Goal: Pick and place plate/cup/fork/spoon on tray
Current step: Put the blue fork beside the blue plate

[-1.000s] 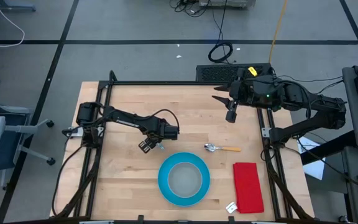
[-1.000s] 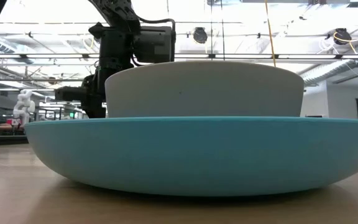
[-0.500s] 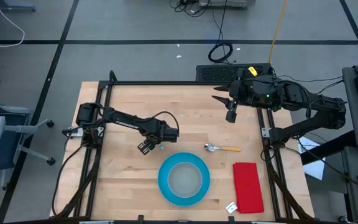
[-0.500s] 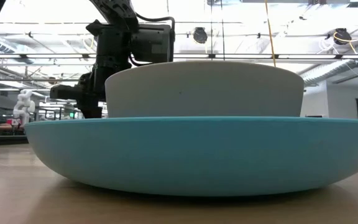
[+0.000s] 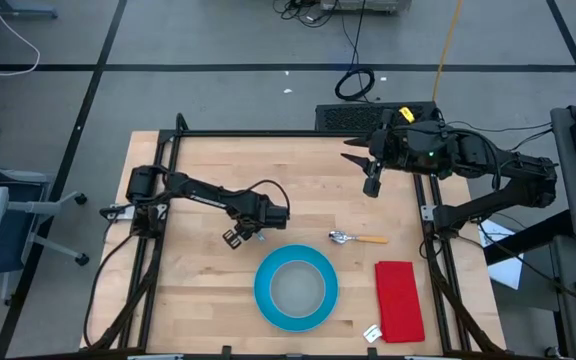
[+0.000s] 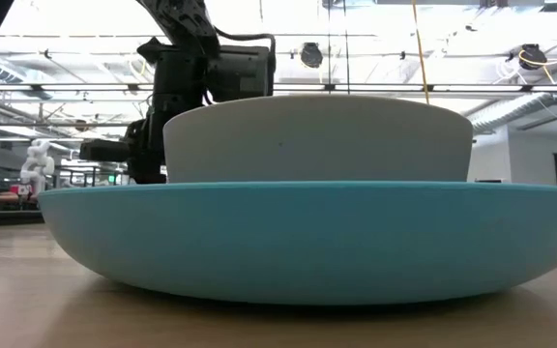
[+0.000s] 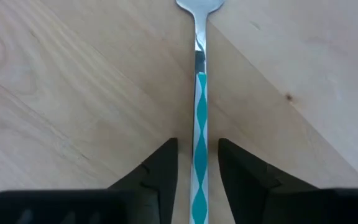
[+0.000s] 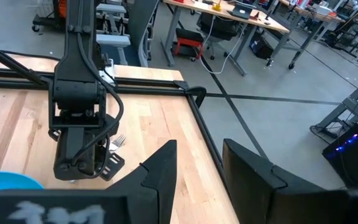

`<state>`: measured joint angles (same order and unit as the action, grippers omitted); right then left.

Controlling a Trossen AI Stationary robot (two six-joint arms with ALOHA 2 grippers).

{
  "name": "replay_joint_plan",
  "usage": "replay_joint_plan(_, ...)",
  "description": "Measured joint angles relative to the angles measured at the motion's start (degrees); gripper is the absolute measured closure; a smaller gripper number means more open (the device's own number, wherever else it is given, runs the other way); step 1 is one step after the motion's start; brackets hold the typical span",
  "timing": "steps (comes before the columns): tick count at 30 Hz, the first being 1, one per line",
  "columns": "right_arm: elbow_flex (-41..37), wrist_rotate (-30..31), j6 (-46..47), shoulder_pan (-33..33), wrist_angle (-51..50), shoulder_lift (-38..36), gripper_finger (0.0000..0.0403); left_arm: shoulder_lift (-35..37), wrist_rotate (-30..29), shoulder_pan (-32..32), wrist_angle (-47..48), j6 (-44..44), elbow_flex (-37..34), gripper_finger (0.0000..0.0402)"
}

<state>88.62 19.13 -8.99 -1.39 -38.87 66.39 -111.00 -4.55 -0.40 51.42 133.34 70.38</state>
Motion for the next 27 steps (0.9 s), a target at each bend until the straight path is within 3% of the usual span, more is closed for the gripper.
replay_joint_plan(11, 0.0, 0.0, 0.0, 0.0, 0.0, 0.0, 0.0283, -0.1, 0.1, 0.0, 0.3, -0.5, 0.0, 0.0315)
replay_joint_plan(22, 0.0, 0.0, 0.0, 0.0, 0.0, 0.0, 0.0283, -0.1, 0.3, 0.0, 0.5, -0.7, -0.1, 0.0388)
replay_joint_plan(27, 0.0, 0.0, 0.0, 0.0, 0.0, 0.0, 0.0283, -0.2, 0.3, 0.0, 0.7, -0.9, -0.1, 0.039)
